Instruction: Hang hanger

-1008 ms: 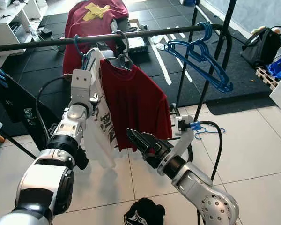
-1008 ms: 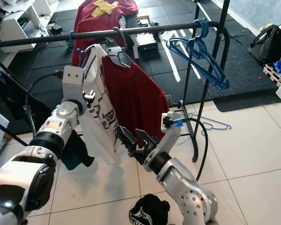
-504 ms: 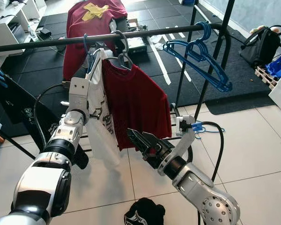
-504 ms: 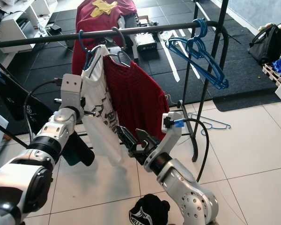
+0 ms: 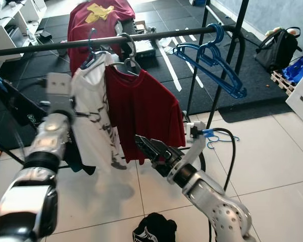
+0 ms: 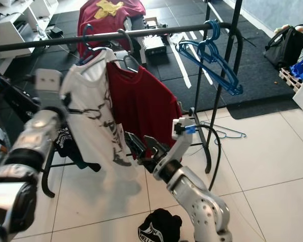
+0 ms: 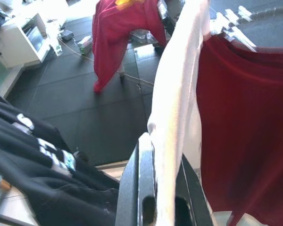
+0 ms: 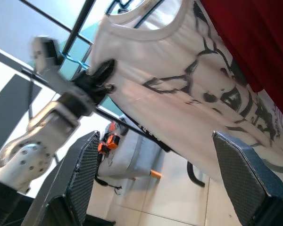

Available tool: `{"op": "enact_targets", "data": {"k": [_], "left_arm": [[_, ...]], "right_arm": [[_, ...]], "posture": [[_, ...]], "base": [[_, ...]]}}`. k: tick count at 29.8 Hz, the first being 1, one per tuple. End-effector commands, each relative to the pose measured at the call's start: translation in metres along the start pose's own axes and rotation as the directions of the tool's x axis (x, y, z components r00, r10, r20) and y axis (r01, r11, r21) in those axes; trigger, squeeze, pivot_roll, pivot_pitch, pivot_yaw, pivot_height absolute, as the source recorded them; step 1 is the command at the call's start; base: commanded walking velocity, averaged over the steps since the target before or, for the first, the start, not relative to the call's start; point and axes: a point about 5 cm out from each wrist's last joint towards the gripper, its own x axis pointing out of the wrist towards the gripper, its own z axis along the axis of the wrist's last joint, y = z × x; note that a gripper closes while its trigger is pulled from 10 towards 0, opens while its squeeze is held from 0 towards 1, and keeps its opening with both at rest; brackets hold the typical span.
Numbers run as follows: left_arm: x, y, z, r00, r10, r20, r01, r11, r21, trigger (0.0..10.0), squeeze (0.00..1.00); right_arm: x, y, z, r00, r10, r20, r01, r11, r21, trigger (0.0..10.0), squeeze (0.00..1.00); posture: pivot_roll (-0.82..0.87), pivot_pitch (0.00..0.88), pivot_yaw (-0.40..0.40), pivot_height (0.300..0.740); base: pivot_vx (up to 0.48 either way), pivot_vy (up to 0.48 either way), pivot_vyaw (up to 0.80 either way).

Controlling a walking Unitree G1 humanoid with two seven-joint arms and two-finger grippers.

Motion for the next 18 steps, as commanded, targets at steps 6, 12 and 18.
{"op": "enact_targets", "data": {"k": [6,12,18], "left_arm": [[-0.035,0.046,-0.004,0.995,0.018,0.095,-0.015,0.999,-0.036,1.4,0.00],[-0.079,0.074,-0.009,0.990,0.006,0.142,0.004,0.997,-0.072,5.6,0.00],[-0.109,0.065,-0.011,0.974,-0.151,0.167,0.171,0.978,-0.116,10.0,0.00]], "right_arm": [[0.005,-0.008,-0.002,1.000,0.014,-0.023,-0.014,1.000,-0.007,10.0,0.00],[0.012,-0.016,-0.002,0.998,0.030,-0.055,-0.031,0.999,-0.021,10.0,0.00],[0.020,-0.021,-0.003,0.996,0.043,-0.077,-0.045,0.999,-0.031,10.0,0.00]], "posture": [[-0.16,0.086,0.071,0.740],[-0.11,0.042,0.022,0.740],[-0.10,0.017,0.004,0.740]], "base": [[0.000,0.000,0.00],[0.000,0.000,0.00],[0.000,0.000,0.00]]}}
